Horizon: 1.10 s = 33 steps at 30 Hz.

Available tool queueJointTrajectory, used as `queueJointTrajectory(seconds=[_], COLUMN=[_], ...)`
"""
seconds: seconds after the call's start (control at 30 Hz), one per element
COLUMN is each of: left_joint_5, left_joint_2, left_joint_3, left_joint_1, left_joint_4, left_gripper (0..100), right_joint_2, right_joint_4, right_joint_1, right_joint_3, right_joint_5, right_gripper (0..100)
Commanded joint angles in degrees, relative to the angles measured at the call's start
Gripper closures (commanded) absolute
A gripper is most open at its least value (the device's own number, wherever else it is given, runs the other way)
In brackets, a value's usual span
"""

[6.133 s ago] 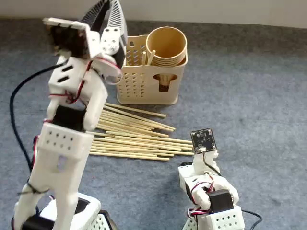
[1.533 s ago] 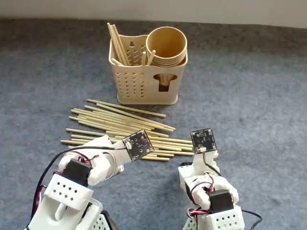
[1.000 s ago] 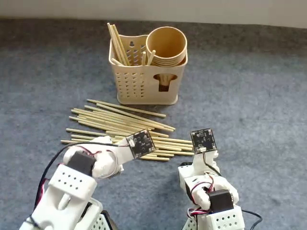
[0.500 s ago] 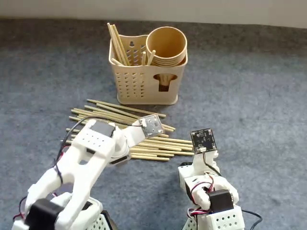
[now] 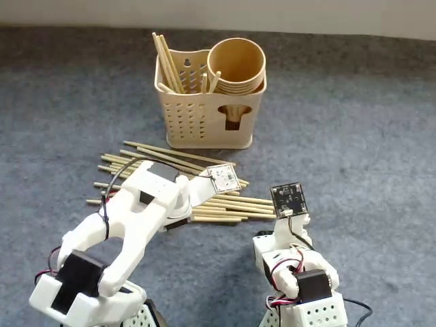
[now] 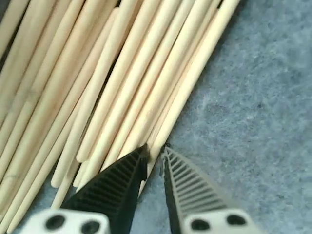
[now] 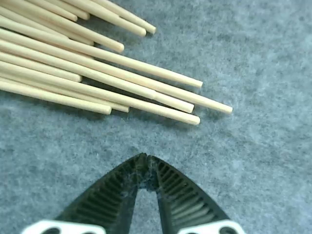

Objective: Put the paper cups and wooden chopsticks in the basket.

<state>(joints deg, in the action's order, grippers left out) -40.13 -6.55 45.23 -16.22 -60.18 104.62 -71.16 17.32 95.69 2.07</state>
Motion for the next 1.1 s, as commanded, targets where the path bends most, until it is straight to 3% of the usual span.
queueJointTrajectory(seconds=[0.0, 0.27, 0.57, 0.8, 1.07], left_joint_5=[-0.5, -0.4, -0.2, -0.1, -0.4], left_joint_2=[0.3, -1.3, -16.5, -23.5, -21.3], left_joint_3=[-1.9, -2.7, -2.8, -2.9, 0.1], left_joint_1=[0.5, 0.5, 0.5, 2.1, 0.0], left_joint_4=[0.5, -3.8, -13.0, -14.2, -14.2], left_gripper=[98, 99, 99, 99, 96], right_joint_2=[0.6, 0.6, 0.6, 0.6, 0.6], right_joint_4=[-0.3, -0.3, -0.3, -0.3, -0.3], right_joint_1=[0.1, 0.1, 0.1, 0.1, 0.1], right_joint_3=[6.5, 6.5, 6.5, 6.5, 6.5], right_joint_5=[0.7, 0.7, 0.7, 0.7, 0.7], right_gripper=[99.1, 99.1, 99.1, 99.1, 99.1])
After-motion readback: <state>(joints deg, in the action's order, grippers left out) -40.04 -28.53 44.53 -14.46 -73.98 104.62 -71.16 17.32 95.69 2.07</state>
